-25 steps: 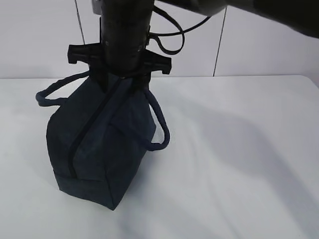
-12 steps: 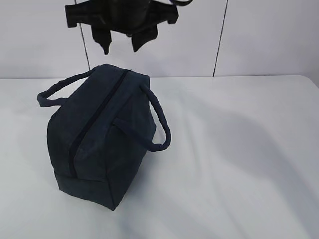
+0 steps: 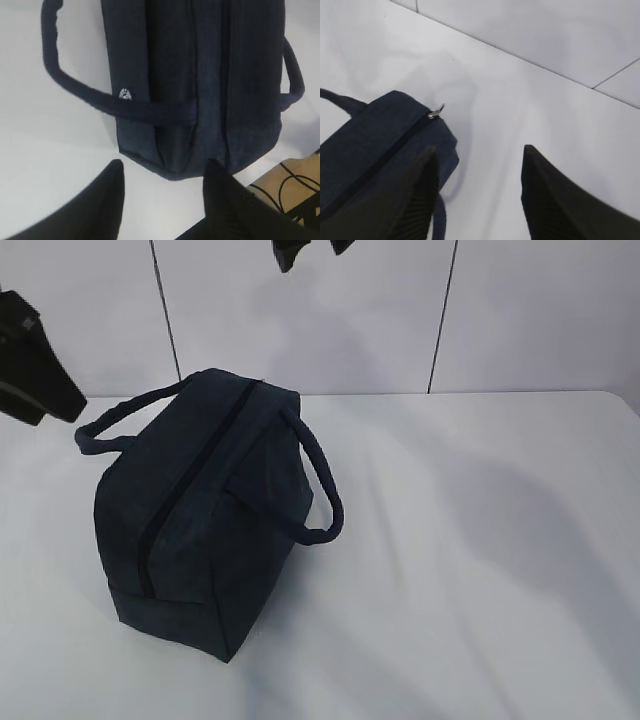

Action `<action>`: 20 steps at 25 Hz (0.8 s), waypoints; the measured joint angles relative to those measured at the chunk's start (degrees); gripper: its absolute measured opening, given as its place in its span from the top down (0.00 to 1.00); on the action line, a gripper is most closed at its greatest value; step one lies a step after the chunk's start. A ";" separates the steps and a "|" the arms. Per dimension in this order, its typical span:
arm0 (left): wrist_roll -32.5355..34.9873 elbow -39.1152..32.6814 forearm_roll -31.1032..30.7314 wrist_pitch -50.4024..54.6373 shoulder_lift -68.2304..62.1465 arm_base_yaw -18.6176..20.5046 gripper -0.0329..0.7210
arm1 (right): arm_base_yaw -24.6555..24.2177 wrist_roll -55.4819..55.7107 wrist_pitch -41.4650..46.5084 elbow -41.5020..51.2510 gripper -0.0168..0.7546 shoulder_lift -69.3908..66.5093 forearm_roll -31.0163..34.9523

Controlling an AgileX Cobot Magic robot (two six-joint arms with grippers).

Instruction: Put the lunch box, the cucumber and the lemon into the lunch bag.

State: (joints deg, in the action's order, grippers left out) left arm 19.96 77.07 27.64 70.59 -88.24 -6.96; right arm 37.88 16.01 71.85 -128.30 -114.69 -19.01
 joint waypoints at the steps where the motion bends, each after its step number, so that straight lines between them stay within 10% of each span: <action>1: 0.10 1.23 -0.11 0.00 -1.16 -0.82 0.47 | -0.51 -0.08 0.00 0.00 0.48 0.12 -0.56; 20: 0.44 19.44 -1.02 -0.22 -21.92 -8.67 0.48 | -12.27 -12.37 0.12 0.00 0.48 0.01 6.41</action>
State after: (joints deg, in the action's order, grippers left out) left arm 20.40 96.52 26.62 70.37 -110.16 -15.63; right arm 25.61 3.64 71.97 -128.30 -114.68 -12.60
